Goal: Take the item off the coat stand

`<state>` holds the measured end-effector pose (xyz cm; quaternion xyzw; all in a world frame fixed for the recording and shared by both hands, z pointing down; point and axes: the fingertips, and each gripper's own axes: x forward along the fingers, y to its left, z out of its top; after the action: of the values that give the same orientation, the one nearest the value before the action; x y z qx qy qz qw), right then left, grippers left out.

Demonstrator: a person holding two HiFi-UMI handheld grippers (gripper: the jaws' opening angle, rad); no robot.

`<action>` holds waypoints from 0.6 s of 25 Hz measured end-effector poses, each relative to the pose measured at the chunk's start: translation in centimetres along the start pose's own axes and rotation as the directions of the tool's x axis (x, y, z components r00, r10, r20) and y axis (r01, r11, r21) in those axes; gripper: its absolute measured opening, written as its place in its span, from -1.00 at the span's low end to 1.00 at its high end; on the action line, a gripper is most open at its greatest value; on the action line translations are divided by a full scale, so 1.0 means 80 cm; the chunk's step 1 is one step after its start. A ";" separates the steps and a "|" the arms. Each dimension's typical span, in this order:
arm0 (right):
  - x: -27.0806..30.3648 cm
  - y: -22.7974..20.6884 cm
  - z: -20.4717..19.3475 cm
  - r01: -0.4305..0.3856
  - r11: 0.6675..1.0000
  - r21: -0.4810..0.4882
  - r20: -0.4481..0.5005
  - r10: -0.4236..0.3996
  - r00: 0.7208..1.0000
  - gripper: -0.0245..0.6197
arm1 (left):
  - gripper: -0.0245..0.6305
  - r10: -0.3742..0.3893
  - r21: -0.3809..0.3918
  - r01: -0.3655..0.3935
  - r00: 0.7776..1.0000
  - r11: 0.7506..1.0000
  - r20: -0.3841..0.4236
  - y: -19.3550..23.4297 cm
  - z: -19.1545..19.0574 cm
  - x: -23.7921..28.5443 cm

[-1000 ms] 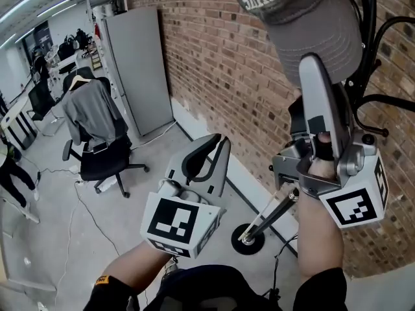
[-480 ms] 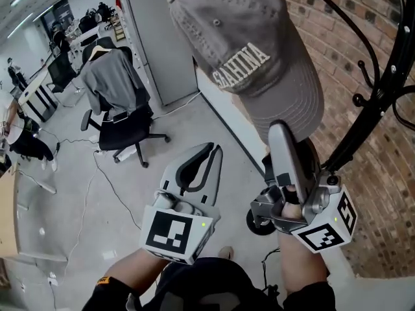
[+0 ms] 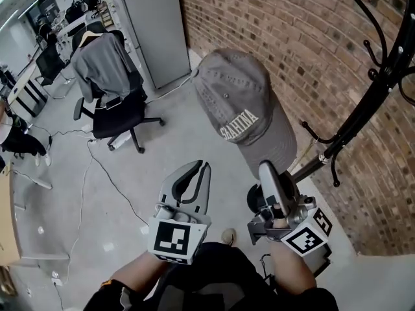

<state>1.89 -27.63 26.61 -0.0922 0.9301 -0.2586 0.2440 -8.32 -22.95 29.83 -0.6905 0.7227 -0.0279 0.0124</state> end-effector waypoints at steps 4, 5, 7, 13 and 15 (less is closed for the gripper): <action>-0.022 0.020 -0.075 0.066 0.994 0.088 -0.041 -0.063 0.997 -0.83 | -0.74 -0.019 0.012 0.020 0.999 1.000 -0.045 0.035 -0.048 -0.062; -0.026 0.029 -0.094 0.080 0.991 0.109 -0.049 -0.075 0.996 -0.83 | -0.74 -0.022 0.010 0.023 0.998 1.000 -0.066 0.045 -0.061 -0.081; -0.034 0.050 -0.130 0.106 0.985 0.139 -0.065 -0.098 0.993 -0.83 | -0.74 -0.024 -0.013 0.023 0.991 1.000 -0.130 0.063 -0.090 -0.119; -0.052 0.125 -0.229 0.172 0.968 0.182 -0.094 -0.157 0.983 -0.83 | -0.74 -0.064 -0.039 0.058 0.981 0.998 -0.184 0.108 -0.137 -0.222; -0.058 0.152 -0.261 0.194 0.964 0.180 -0.098 -0.179 0.979 -0.83 | -0.74 -0.086 -0.044 0.079 0.979 0.996 -0.183 0.120 -0.149 -0.256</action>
<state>-5.12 -6.81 37.72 -0.1452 0.8977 -0.3711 0.1882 -17.62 -1.81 40.76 -0.7145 0.6918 -0.0788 -0.0685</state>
